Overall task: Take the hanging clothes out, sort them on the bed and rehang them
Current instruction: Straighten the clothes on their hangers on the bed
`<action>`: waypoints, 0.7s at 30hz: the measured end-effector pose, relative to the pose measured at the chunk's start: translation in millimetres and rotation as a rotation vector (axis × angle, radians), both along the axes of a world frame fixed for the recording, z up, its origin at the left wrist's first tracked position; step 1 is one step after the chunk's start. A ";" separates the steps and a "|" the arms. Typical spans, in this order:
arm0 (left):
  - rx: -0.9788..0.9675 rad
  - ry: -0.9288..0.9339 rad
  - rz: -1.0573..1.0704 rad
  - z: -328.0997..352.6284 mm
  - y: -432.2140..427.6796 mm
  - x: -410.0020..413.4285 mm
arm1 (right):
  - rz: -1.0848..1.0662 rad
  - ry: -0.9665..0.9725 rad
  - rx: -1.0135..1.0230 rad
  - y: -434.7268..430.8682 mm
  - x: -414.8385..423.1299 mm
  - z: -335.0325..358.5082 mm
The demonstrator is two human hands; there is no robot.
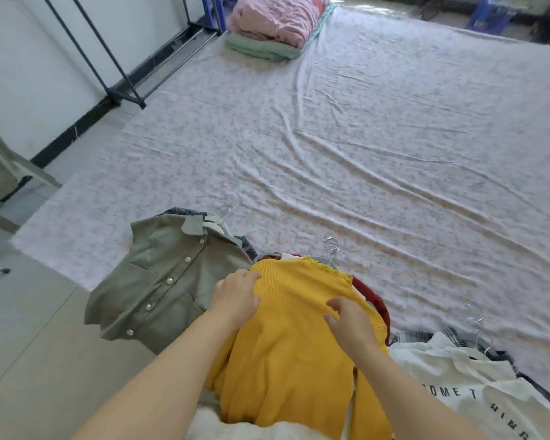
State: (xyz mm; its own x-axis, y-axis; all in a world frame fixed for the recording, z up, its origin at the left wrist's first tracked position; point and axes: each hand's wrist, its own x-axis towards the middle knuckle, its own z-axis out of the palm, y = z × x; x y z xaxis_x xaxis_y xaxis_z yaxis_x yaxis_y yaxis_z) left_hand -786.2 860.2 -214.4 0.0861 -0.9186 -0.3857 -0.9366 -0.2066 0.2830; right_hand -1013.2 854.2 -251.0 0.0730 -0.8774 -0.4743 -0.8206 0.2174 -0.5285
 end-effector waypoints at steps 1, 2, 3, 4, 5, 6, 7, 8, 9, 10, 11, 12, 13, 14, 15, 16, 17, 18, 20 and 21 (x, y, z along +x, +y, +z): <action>-0.003 -0.008 0.009 5.4 4.8 5.6 | 0.015 -0.001 -0.007 -0.5 4.1 2.3; -0.006 -0.011 0.021 10.5 9.4 12.1 | 0.025 -0.004 -0.014 -0.7 9.0 3.9; -0.007 -0.013 0.033 15.4 14.2 19.9 | 0.031 -0.008 -0.017 -0.6 14.6 5.2; -0.008 -0.017 0.044 19.9 18.2 28.4 | 0.036 -0.012 -0.018 0.2 21.3 6.8; -0.008 -0.023 0.053 23.8 21.8 37.9 | 0.044 -0.015 -0.017 1.2 28.4 8.6; -0.006 -0.028 0.064 26.6 24.5 48.2 | 0.055 -0.015 -0.017 2.3 35.8 9.9; -0.004 -0.033 0.073 28.9 26.0 58.7 | 0.066 -0.013 -0.018 2.6 43.5 10.1; -0.001 -0.035 0.079 30.6 26.8 69.3 | 0.075 -0.010 -0.020 2.5 51.2 9.9; -0.002 -0.033 0.085 31.3 27.1 80.1 | 0.082 -0.008 -0.022 1.9 59.7 10.0; -0.008 -0.029 0.090 30.9 26.5 91.5 | 0.089 -0.004 -0.026 0.2 68.8 10.2; -0.016 -0.024 0.089 29.7 25.6 103.2 | 0.093 0.003 -0.029 -2.4 78.9 9.7; -0.019 -0.020 0.082 27.7 24.7 115.3 | 0.089 0.010 -0.029 -4.3 89.9 8.1; -0.015 -0.017 0.072 25.5 23.7 126.9 | 0.084 0.015 -0.023 -5.1 101.5 7.0; -0.007 -0.013 0.062 22.3 21.5 139.9 | 0.078 0.016 -0.018 -5.5 114.6 5.1; 0.003 -0.013 0.049 18.1 17.9 154.0 | 0.072 0.017 -0.015 -6.9 128.7 2.3; 0.013 -0.013 0.033 13.1 12.7 169.0 | 0.062 0.022 -0.016 -9.9 143.7 -1.1; 0.020 -0.004 0.015 7.3 6.6 184.9 | 0.048 0.030 -0.017 -14.1 159.9 -4.6; 0.022 0.011 -0.005 1.0 0.5 202.4 | 0.032 0.041 -0.017 -18.9 177.5 -8.2; 0.024 0.045 -0.049 -8.9 -13.7 240.8 | -0.004 0.058 -0.004 -28.1 215.3 -15.5; 0.025 0.056 -0.074 -12.9 -22.8 261.3 | -0.024 0.061 0.002 -33.6 235.1 -19.0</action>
State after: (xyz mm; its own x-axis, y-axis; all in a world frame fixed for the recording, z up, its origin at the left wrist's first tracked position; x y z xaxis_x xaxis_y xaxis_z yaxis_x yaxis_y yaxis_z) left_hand -524.9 837.4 -227.3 -0.0041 -0.9117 -0.4109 -0.9325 -0.1449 0.3308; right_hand -778.1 820.7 -270.0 0.0230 -0.8778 -0.4785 -0.8456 0.2383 -0.4777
